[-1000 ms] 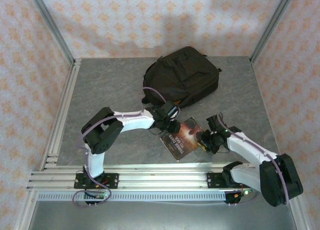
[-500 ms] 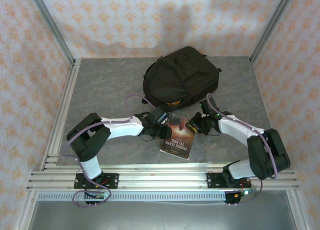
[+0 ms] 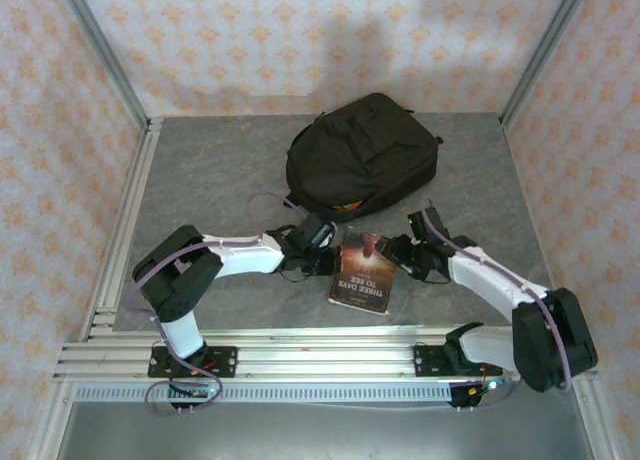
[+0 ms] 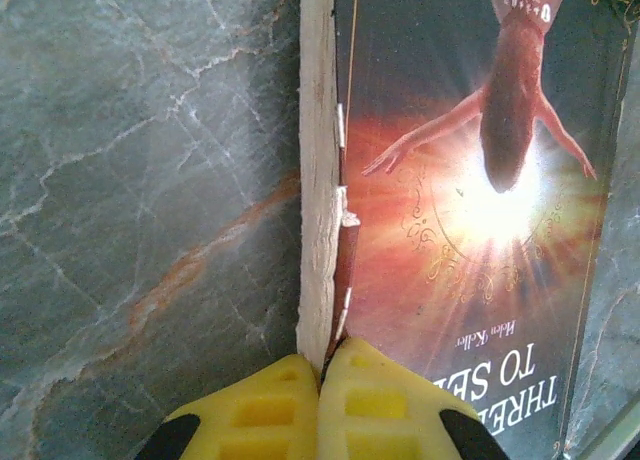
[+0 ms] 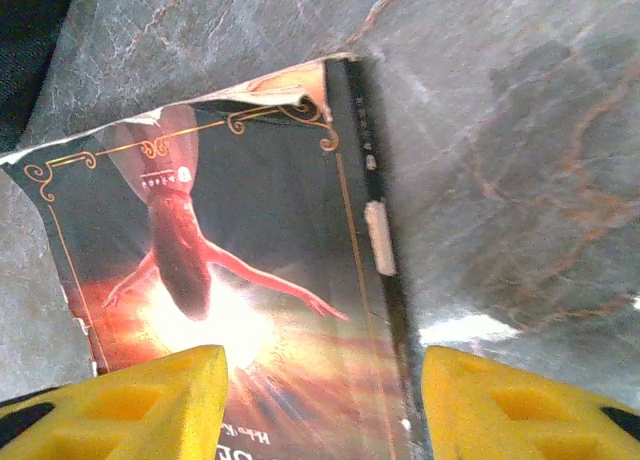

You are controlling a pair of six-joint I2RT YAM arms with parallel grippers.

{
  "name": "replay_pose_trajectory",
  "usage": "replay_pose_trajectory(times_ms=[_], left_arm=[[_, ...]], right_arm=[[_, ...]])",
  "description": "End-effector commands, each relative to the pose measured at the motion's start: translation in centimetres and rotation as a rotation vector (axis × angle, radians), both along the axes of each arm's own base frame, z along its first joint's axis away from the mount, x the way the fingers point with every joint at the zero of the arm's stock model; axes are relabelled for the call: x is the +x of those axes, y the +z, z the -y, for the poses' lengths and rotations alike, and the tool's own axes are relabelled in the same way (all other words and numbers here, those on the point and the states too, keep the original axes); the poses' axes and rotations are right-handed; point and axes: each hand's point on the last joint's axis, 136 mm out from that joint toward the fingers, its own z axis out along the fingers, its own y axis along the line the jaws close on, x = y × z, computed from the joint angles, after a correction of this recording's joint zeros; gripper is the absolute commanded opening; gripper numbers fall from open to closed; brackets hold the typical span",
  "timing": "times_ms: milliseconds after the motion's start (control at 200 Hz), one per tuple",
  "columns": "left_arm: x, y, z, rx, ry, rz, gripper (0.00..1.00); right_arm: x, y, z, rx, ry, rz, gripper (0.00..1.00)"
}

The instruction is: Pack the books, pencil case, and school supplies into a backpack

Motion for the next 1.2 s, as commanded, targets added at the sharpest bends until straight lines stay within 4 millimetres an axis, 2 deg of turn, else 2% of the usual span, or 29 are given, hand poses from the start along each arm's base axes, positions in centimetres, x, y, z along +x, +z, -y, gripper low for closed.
replay_pose_trajectory(times_ms=[0,105,260,400,631,936,1046,1056,1081,1196], left_arm=[[0.0,-2.4,-1.2,0.026,0.042,-0.04,0.0],[-0.2,-3.1,-1.1,0.003,0.046,-0.063,0.0],[-0.2,-3.4,-1.1,-0.018,0.047,-0.083,0.0],[-0.4,-4.0,-1.3,-0.015,0.044,-0.098,0.0],[-0.4,-4.7,-0.9,-0.034,0.037,-0.124,0.0],[-0.3,-4.9,-0.3,-0.052,0.02,-0.139,0.0],[-0.3,-4.7,-0.1,-0.061,0.014,-0.14,0.0],[-0.5,-5.5,-0.3,-0.049,0.015,-0.156,0.0],[-0.6,-5.7,-0.3,-0.046,0.014,-0.161,0.0],[-0.7,-5.8,-0.3,-0.046,0.013,-0.164,0.0]], right_arm=[[-1.4,-0.7,2.0,-0.098,-0.008,-0.009,0.55],[-1.5,-1.2,1.6,-0.081,0.003,-0.019,0.58],[-1.1,-2.1,-1.0,0.039,0.056,-0.049,0.6],[-0.6,-2.1,-2.8,0.127,0.099,-0.044,0.6],[0.0,0.4,-5.4,0.296,0.146,0.02,0.55],[0.0,5.9,-5.9,0.343,0.214,0.156,0.52],[-0.1,6.2,-6.0,0.338,0.249,0.17,0.51],[-0.1,6.2,-6.1,0.339,0.251,0.17,0.51],[0.0,6.2,-6.2,0.34,0.258,0.172,0.51],[0.3,5.2,-6.1,0.313,0.262,0.152,0.5]])
